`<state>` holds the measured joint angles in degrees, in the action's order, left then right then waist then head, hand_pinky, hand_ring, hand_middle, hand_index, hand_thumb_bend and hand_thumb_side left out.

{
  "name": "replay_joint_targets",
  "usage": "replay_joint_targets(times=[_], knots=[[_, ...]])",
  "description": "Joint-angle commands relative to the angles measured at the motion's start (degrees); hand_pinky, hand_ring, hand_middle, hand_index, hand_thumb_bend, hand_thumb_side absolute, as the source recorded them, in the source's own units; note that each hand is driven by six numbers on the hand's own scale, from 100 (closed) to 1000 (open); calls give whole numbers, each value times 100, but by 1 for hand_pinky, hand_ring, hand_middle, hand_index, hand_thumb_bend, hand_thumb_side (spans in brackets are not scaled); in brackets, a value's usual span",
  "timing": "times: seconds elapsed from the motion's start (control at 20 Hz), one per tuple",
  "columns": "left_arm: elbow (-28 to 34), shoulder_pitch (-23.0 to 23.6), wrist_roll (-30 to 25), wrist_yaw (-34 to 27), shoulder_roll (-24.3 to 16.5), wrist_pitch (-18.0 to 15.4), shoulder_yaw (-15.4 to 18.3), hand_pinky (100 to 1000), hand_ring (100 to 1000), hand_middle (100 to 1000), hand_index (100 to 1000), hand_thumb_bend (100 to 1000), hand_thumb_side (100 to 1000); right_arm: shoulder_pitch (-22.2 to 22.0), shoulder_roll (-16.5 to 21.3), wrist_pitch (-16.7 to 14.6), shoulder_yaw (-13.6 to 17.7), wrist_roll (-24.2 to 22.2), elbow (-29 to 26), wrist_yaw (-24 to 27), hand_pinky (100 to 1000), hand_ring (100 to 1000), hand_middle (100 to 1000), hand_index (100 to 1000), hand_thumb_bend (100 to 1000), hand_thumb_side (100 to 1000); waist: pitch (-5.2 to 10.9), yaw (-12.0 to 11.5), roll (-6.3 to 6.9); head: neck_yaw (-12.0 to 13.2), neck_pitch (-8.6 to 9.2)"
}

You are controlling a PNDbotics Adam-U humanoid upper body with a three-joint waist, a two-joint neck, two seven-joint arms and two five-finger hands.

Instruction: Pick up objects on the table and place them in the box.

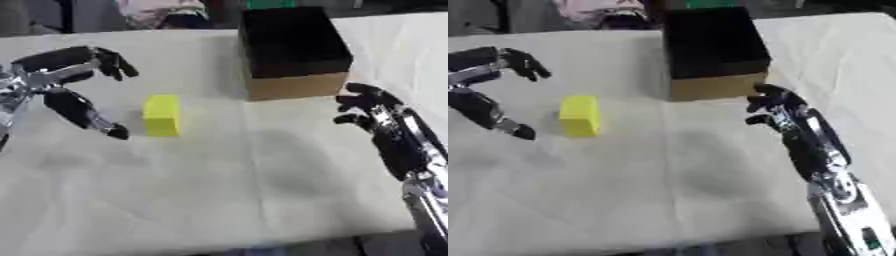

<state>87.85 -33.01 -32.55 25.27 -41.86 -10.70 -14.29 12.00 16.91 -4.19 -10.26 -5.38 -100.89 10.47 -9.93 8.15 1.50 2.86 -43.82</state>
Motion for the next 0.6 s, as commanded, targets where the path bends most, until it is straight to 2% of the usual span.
replay_joint_targets(times=[0.05, 0.6], knots=[[1, -101, -66, 61, -193, -36, 15, 783, 744, 755, 854, 852, 552, 24, 45, -11, 26, -11, -60, -12, 666, 858, 564, 831, 100, 693, 89, 7, 2, -9, -29], [-131, -135, 49, 116, -116, 39, -30, 782, 741, 752, 853, 822, 550, 23, 40, -7, 19, -15, -46, -19, 666, 857, 564, 831, 100, 696, 96, 11, 13, -27, -29]])
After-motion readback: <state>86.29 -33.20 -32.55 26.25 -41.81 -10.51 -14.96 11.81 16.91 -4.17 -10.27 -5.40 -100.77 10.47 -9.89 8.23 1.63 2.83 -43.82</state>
